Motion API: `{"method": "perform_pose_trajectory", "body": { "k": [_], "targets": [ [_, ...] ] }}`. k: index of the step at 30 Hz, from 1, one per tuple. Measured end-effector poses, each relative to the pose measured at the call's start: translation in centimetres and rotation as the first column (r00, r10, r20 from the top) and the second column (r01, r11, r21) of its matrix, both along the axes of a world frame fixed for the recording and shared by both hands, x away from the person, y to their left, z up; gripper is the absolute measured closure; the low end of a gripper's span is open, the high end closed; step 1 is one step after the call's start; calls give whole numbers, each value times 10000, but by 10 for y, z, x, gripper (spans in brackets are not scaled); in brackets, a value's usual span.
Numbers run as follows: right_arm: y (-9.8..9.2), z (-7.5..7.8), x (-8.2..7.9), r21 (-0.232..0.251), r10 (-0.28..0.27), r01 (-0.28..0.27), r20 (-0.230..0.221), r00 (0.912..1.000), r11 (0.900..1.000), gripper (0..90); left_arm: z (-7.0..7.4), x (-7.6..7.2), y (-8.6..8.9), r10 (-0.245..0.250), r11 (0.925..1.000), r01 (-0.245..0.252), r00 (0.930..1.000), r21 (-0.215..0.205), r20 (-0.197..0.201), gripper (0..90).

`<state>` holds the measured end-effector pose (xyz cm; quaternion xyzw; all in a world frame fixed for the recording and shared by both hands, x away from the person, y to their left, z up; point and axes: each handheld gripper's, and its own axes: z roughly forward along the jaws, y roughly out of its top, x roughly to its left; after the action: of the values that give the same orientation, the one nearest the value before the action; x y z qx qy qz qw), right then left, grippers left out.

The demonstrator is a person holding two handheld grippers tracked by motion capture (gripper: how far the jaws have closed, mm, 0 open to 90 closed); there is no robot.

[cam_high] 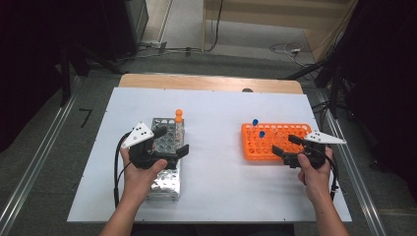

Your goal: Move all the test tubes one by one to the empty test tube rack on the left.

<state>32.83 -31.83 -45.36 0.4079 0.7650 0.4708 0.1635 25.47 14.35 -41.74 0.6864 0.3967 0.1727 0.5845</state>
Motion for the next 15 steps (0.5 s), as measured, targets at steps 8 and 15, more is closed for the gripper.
{"method": "perform_pose_trajectory", "body": {
  "k": [8, 15],
  "targets": [
    [1, -18, 10, -270, -645, 639, -228, 9977, 9976, 376, -1, 1, -7, -276, 9996, 276, 9996, 63, -30, 0],
    [3, -19, 10, -562, -884, 890, 129, 9960, 9944, 543, -2, 1, -11, -415, 9991, 416, 9991, 83, -68, 0]
  ]
}}
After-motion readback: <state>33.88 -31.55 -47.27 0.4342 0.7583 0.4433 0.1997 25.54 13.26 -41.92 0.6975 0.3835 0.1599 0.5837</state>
